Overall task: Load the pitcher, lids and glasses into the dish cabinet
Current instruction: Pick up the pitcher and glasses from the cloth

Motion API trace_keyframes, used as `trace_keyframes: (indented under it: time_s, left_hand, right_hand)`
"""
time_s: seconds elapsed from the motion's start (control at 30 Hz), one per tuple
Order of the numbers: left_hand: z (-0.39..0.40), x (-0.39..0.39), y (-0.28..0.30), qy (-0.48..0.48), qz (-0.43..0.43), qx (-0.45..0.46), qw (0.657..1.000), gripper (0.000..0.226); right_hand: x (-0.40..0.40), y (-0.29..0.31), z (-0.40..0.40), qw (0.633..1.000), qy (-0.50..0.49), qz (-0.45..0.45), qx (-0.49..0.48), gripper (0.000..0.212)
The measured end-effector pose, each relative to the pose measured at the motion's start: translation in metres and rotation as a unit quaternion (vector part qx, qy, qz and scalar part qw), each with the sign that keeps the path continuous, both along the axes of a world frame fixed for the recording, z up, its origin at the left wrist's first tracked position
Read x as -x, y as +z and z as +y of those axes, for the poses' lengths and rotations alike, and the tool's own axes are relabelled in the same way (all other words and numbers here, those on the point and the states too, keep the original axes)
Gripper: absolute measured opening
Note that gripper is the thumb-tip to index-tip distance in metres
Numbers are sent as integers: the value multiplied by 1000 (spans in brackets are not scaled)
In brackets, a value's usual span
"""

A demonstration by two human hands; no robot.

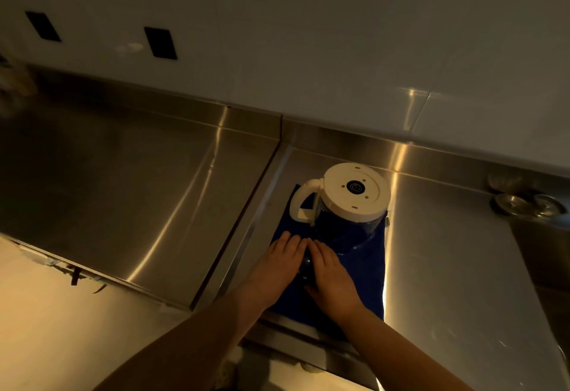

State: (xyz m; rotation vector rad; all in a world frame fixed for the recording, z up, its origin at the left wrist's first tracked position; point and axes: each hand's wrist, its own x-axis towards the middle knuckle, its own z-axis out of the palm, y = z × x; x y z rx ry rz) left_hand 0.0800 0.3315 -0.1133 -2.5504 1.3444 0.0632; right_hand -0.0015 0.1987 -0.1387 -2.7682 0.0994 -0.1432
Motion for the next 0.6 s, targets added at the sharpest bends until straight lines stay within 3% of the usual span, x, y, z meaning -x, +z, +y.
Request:
trace_keyframes:
  time_s: [0.2, 0.43, 0.6]
  left_hand:
    - [2, 2, -3, -31, -42, -45, 998, 85]
    - [-6, 7, -7, 23, 62, 68, 995, 83]
    - [-21, 21, -18, 11, 115, 102, 988, 78]
  right_hand:
    - [1, 0, -4, 1000, 16, -12, -3, 84]
    - [19, 16, -22, 998, 29, -50, 3, 78]
    - [44, 19, -42, 998, 46, -17, 39, 77]
